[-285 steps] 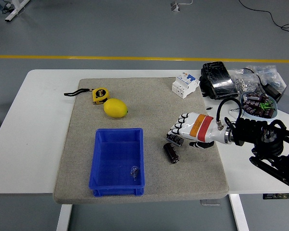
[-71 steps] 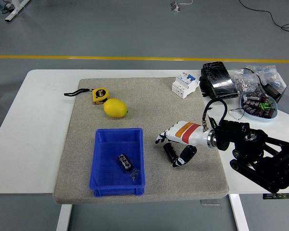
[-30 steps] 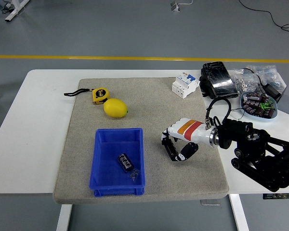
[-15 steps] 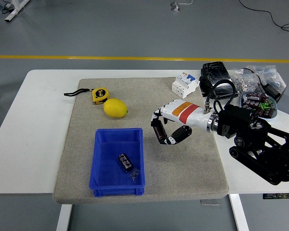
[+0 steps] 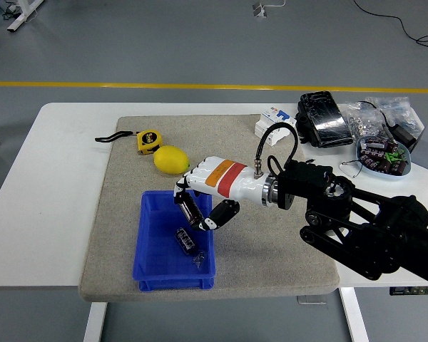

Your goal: Pick up the battery,place it into the box

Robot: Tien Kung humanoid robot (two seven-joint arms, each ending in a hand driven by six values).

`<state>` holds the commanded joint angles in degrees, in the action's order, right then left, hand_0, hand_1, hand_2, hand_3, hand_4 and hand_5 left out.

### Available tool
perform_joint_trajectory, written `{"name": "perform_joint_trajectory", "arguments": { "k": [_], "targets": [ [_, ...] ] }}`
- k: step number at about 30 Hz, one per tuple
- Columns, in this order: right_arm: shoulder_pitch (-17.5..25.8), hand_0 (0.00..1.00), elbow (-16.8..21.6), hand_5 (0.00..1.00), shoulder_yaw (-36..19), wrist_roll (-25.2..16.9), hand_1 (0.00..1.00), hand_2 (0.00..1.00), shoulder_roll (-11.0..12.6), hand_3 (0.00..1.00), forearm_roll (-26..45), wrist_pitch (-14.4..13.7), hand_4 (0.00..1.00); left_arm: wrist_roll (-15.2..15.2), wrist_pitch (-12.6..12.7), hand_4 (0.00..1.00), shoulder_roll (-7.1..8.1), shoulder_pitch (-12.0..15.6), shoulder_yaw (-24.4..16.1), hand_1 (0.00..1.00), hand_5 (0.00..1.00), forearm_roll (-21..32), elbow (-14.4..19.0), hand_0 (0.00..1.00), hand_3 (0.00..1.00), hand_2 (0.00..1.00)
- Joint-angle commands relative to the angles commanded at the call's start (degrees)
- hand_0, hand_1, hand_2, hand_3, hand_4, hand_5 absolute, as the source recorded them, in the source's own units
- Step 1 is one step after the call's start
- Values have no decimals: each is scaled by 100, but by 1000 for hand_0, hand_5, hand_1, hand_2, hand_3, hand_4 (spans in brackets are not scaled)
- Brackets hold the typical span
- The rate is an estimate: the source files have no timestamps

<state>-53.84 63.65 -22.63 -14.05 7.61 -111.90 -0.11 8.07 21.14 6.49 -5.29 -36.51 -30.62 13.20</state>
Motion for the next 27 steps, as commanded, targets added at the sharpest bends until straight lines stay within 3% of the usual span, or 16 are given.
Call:
{"name": "perform_joint_trajectory", "arguments": {
  "k": [1,2,7,8,19,27],
  "targets": [
    [-9,550,-25,149,33,32,469,547,-21,633,-32,38,735,2,2,728,3,-2,-3,510,582,-6,0,564,624,619],
    [-11,599,-47,210,60,59,547,759,-30,882,-48,68,858,3,3,728,4,-3,-5,510,582,-11,0,563,624,619],
    [4,599,-176,210,184,118,547,759,-4,882,-8,157,858,-11,6,728,7,-15,3,510,582,9,-1,563,624,619],
    [12,619,-211,225,200,119,604,819,2,958,20,152,897,-15,6,728,7,-21,11,508,582,18,-1,561,624,617],
    [80,619,-430,234,220,118,624,834,41,982,119,133,917,-29,10,727,-13,-54,81,506,581,106,2,557,623,615],
    [133,616,-410,234,-322,100,623,831,133,991,242,71,913,-50,20,727,-20,-56,122,504,581,185,-1,555,623,612]
  ]
}}
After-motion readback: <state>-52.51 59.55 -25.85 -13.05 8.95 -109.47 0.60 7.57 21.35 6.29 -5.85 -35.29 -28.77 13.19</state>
